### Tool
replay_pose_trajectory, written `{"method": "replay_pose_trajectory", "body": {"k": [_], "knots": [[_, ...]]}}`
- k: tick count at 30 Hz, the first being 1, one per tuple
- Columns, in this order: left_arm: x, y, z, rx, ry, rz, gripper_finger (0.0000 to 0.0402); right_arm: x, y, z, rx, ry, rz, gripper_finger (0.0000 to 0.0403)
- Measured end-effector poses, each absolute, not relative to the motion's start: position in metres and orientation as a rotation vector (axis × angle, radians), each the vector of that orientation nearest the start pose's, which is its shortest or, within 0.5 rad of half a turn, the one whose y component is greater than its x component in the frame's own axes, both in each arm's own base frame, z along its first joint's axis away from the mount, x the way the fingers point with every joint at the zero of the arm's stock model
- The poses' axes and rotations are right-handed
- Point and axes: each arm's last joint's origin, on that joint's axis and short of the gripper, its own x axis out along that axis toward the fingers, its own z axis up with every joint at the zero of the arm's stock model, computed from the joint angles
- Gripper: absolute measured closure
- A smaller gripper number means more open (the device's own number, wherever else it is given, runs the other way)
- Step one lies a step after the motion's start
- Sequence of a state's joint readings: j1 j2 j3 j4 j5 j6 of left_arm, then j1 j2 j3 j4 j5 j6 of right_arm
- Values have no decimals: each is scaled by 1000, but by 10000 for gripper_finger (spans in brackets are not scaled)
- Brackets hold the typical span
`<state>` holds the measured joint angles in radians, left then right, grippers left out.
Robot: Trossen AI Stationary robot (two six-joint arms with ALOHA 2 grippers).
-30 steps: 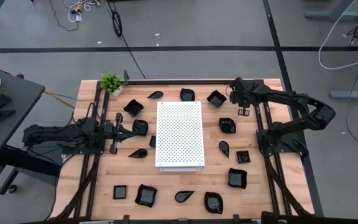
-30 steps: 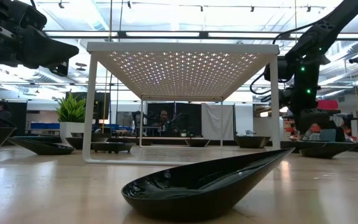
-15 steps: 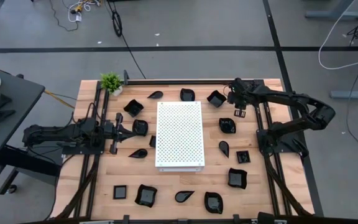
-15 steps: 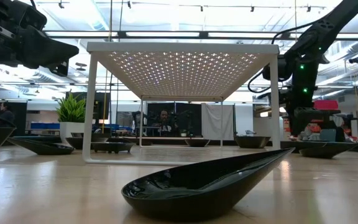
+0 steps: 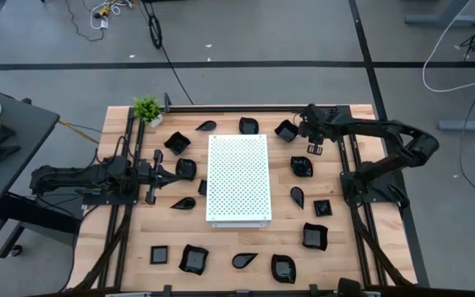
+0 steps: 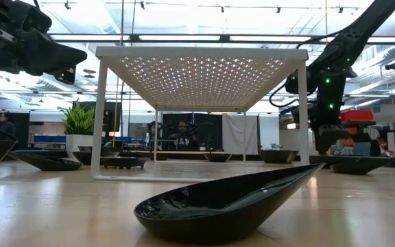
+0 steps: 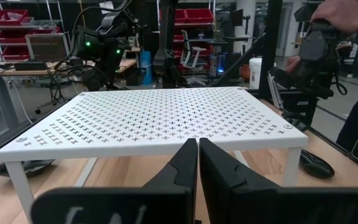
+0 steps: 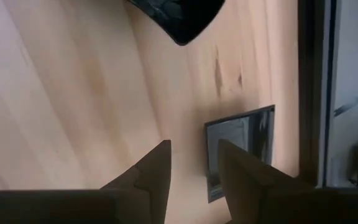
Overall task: Pick & Place Mini shaped plates
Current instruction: Put the black square plate on the shelf
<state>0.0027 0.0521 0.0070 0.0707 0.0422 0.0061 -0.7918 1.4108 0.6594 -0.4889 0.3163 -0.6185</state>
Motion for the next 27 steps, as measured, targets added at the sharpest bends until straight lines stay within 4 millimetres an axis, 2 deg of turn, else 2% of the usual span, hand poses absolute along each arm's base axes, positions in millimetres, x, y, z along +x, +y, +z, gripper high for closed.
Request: {"method": "replay_pose_trajectory", "body": {"k": [12,27], "knots": [[100,-1,169,6,-25,-39,381,156,-175,143,-279,1573,-538,270],[100,-1,169,6,-25,-39,381,157,-176,134,-393,1674,-434,270]]}}
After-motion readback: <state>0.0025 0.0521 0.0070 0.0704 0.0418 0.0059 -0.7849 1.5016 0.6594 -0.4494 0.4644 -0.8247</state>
